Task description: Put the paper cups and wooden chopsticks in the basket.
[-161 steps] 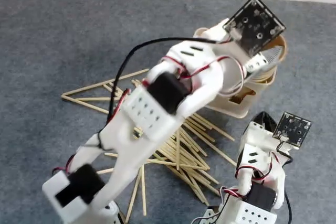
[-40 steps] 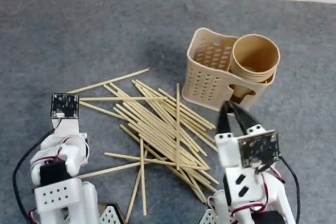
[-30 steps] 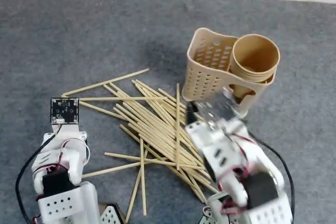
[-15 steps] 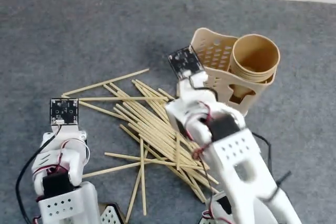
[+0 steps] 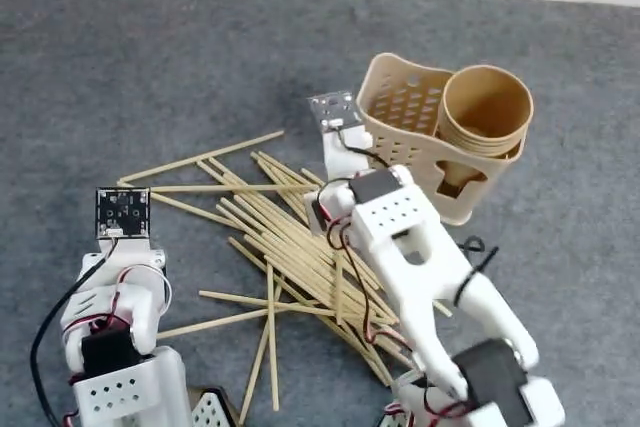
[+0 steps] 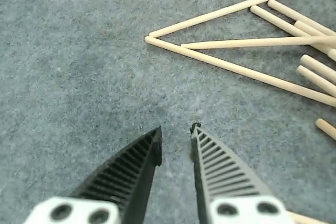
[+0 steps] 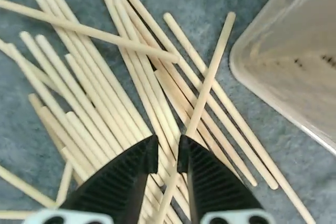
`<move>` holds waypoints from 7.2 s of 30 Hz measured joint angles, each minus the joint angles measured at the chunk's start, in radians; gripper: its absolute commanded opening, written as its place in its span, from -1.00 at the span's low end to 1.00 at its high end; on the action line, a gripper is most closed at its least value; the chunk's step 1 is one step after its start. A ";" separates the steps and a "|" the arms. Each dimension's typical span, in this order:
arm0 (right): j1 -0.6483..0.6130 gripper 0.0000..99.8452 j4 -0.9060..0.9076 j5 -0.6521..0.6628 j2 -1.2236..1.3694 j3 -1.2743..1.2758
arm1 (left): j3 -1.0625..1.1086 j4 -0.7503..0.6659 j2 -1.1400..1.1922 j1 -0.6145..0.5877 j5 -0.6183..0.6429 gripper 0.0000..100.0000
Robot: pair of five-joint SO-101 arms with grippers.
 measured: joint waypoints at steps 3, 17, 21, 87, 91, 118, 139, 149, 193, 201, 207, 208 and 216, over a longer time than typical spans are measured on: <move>0.000 -0.84 0.000 0.000 0.069 -0.035 | 0.000 0.000 0.000 0.000 0.000 -0.78; 0.048 -0.84 0.000 0.000 0.215 -0.117 | 0.000 0.015 -0.008 0.000 0.000 -0.78; 0.051 -0.84 0.014 0.000 0.215 -0.117 | 0.000 0.015 -0.008 0.000 0.000 -0.78; -0.086 -0.99 0.150 -0.009 -0.712 0.069 | 0.000 0.015 -0.008 0.000 0.000 -0.78; -0.043 -0.99 0.009 -0.009 -0.806 0.069 | 0.000 0.015 -0.008 0.000 0.000 -0.78; 0.381 -0.99 -0.833 0.089 -0.496 0.069 | 0.018 0.015 -0.009 0.000 0.000 -0.78; 0.377 -0.77 -1.030 0.164 -0.407 0.311 | 0.018 0.015 -0.009 0.000 0.000 -0.78; 0.359 -0.77 -0.799 0.164 -0.448 0.290 | 0.018 0.015 -0.009 0.000 0.000 -0.78; -0.160 -0.78 0.379 0.247 -0.440 -0.043 | 0.018 0.015 -0.009 0.000 0.000 -0.78; -0.287 -0.78 0.439 0.253 -0.572 -0.043 | 0.018 0.015 -0.009 0.000 0.000 -0.78; -0.281 -0.77 0.442 0.253 -0.497 -0.043 | 0.018 0.015 -0.009 0.000 0.000 -0.78; -0.273 -0.77 0.442 0.255 -0.468 -0.043 | 0.018 0.015 -0.009 0.000 0.000 -0.78; -0.255 -0.77 0.408 0.358 -0.190 -0.043 | 0.018 0.015 -0.009 0.000 0.000 -0.78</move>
